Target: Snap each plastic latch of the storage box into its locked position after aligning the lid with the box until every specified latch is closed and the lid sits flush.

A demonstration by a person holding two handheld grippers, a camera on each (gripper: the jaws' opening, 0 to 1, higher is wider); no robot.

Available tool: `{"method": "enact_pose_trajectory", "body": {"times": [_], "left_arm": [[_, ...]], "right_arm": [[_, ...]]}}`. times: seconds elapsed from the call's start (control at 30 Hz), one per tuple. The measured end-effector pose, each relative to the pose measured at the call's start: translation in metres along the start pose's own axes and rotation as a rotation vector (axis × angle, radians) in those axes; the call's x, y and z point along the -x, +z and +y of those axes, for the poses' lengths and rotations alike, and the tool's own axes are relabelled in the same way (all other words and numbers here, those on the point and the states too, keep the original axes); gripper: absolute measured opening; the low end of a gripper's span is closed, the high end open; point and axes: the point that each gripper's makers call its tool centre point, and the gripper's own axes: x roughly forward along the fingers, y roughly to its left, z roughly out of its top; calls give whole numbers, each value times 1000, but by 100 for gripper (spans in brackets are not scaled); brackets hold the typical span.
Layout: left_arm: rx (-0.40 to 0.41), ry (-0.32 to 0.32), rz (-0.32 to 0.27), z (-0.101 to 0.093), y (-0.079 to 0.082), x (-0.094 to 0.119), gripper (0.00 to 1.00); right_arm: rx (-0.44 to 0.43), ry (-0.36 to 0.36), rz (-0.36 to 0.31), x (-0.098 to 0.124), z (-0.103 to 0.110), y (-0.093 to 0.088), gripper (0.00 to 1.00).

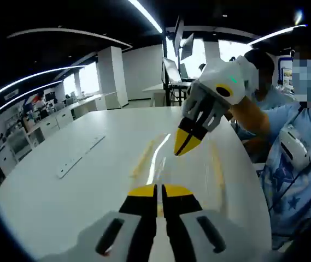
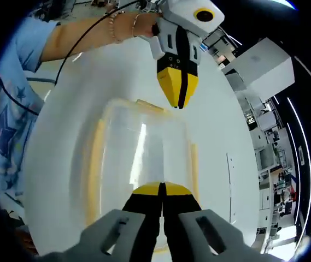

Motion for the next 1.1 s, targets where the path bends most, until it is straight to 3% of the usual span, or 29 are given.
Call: {"method": "enact_pose_trajectory", "body": {"times": [0.07,0.23,0.27,0.4,0.5,0.57,0.63,0.77,0.8,0.9,0.93,1.0,1.1], "left_arm": [[-37,-42,80,-8,8,-12,3],[-79,-99,279,-12,10,-36,2],[-73,-119,345,-13,7,-40,2],[-50,-142,488,-12,-3,-48,1],[-49,-151,650,-12,-22,-49,1],[-49,-153,596,-11,-10,-55,0],[-27,-143,639,-11,-13,-56,0],[-68,-140,682,-11,-16,-58,0],[-48,-132,720,-11,-17,-58,0],[-20,-122,751,-10,-18,-59,0],[24,-104,766,-10,-19,-58,0],[12,-95,790,-11,-20,-60,1],[-32,-82,838,-13,-21,-60,1]], "right_arm": [[7,-8,-10,0,0,0,0],[33,-40,-11,-1,1,1,0],[35,-46,-10,-2,1,2,0],[41,-63,-20,-2,1,2,0],[38,-76,-45,-1,1,1,0],[38,-76,-61,0,3,0,0],[36,-79,-82,1,4,0,0],[25,-75,-107,2,5,1,0],[21,-76,-112,1,5,1,0],[9,-81,-120,1,6,3,0],[16,-89,-116,1,7,4,0],[36,-104,-89,0,7,5,0],[39,-104,-101,-2,9,13,0]]}}
